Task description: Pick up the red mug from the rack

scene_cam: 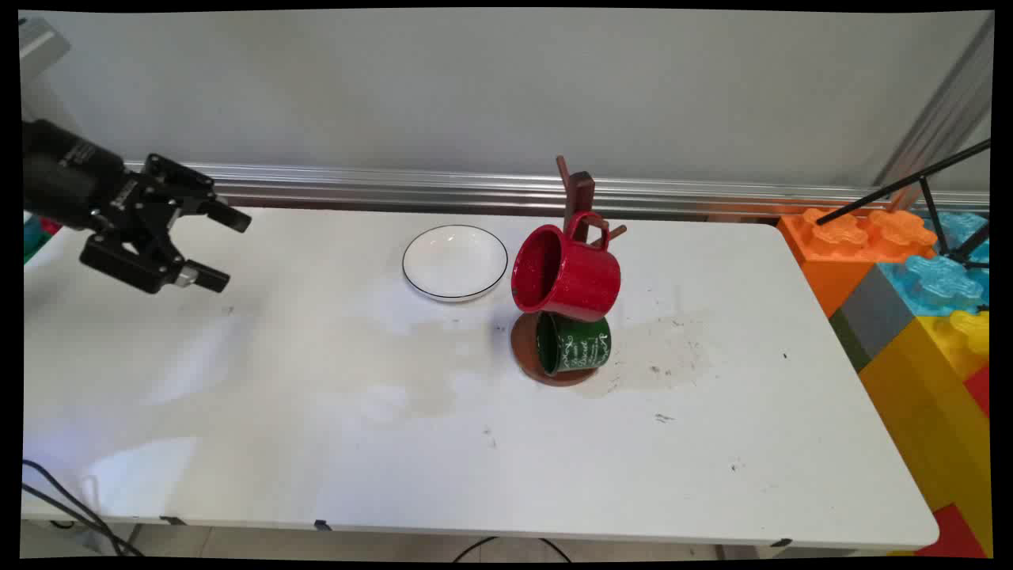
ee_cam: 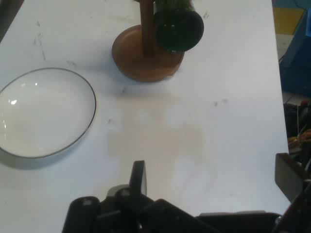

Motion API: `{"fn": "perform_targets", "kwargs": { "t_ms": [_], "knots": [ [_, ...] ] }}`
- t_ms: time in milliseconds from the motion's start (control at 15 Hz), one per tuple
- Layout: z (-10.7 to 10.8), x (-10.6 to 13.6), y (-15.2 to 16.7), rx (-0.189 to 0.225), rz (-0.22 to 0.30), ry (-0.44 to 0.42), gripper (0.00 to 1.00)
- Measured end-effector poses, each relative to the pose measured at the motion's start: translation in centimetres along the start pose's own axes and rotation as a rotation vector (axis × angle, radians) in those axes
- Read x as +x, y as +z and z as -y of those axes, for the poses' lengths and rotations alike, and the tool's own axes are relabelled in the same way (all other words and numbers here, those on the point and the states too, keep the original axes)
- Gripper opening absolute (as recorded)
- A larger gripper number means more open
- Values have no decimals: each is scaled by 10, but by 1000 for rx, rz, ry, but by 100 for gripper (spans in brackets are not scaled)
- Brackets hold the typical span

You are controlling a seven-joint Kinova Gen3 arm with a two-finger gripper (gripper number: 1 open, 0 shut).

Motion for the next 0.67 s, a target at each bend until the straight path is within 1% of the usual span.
{"fn": "perform_targets", "kwargs": {
  "t_ms": [133, 400, 533, 667],
  "knots": [
    [4, 13, 4, -8, 5, 6, 100],
    [9, 52, 13, -13, 5, -17, 100],
    [9, 79, 21, -15, -1, -39, 100],
    [8, 99, 29, -14, -7, -58, 100]
  ]
}}
